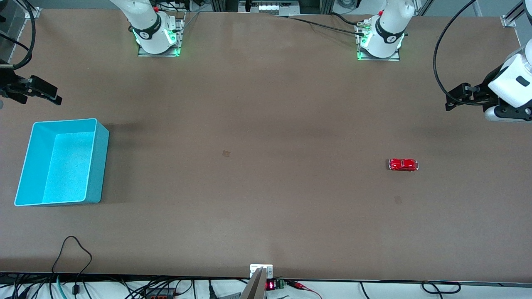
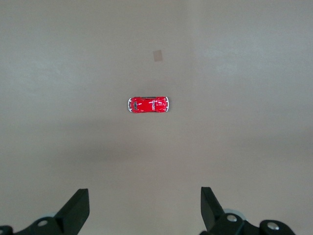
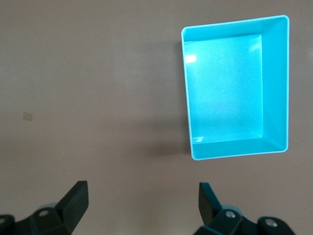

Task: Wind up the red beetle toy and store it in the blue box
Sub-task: 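Move the left gripper toward the red toy car, then lower the left gripper and grasp the red toy car, then drag the red car backward along the table, away from the box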

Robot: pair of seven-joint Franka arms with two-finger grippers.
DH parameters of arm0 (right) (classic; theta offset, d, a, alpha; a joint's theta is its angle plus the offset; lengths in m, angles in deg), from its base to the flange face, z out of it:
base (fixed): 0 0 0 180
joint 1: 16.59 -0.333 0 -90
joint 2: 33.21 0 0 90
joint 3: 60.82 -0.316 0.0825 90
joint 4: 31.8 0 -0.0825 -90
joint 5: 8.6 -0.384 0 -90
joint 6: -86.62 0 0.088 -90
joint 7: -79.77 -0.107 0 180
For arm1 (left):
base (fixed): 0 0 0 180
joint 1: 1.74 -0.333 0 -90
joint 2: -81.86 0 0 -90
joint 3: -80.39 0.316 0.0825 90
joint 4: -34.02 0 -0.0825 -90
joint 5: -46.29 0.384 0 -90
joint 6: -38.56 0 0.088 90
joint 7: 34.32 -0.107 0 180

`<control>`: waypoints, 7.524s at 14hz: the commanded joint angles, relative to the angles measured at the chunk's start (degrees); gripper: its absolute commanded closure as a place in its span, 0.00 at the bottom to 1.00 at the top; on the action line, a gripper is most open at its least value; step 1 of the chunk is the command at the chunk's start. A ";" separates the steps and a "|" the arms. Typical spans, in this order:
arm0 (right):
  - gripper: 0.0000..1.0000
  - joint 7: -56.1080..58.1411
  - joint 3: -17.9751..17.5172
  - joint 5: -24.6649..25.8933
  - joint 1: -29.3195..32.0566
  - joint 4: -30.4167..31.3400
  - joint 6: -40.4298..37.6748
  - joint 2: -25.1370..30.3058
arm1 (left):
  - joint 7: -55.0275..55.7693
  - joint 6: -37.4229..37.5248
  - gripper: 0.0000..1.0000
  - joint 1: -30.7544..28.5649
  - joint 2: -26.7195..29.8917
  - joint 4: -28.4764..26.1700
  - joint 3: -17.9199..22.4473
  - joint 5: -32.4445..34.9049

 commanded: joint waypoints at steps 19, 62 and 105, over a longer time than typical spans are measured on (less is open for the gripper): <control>0.00 -0.35 -0.59 0.66 0.31 -0.66 -0.25 0.28 | -0.85 10.95 0.00 1.28 -0.92 1.94 -0.07 0.25; 0.00 -0.08 -0.50 0.92 0.39 -0.66 0.02 0.19 | -81.89 -65.51 0.35 -3.47 -24.91 -31.28 0.01 4.56; 0.00 0.09 -0.24 0.48 0.74 -0.57 -0.16 -0.42 | -90.84 -60.50 0.74 -15.24 -28.60 -26.19 0.19 4.56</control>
